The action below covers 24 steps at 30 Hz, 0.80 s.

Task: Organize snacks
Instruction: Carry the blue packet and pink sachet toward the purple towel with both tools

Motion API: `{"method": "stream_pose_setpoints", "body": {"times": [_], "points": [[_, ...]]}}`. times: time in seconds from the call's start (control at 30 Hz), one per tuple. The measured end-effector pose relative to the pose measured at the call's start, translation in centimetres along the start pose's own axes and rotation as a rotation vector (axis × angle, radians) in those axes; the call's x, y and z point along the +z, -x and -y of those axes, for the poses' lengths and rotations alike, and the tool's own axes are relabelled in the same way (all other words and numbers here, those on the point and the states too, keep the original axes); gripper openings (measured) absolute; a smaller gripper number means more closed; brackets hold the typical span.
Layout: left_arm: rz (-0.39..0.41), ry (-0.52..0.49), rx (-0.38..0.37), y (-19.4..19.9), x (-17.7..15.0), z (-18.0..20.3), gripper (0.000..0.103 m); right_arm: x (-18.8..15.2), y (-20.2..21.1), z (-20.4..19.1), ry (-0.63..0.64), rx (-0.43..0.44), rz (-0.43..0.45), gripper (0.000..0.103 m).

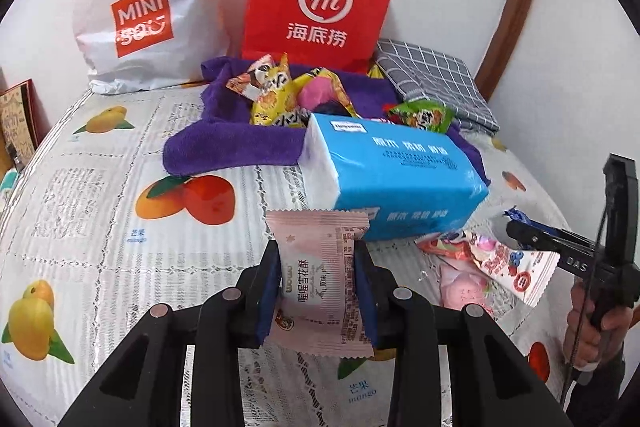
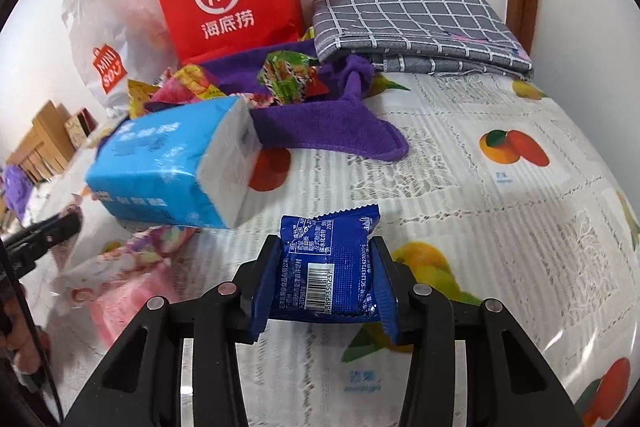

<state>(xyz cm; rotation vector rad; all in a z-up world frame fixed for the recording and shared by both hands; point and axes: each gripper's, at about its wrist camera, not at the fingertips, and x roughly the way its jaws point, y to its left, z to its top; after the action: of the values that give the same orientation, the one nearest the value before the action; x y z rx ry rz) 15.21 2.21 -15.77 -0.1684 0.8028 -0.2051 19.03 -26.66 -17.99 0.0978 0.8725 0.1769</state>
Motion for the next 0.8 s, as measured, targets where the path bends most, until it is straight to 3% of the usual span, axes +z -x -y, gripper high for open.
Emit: {"method": "stream_pose_setpoints", "body": {"times": [0.37,0.8], "points": [[0.022,0.019,-0.001,0.5,0.2,-0.4,0.033,2.6,4.0,-2.6,0.06,-0.024,0.092,0.044],[0.015,0.035,0.01,0.2,0.1,-0.7,0.033,6.9,3.9,-6.5,0.11,-0.116,0.113,0.044]]}}
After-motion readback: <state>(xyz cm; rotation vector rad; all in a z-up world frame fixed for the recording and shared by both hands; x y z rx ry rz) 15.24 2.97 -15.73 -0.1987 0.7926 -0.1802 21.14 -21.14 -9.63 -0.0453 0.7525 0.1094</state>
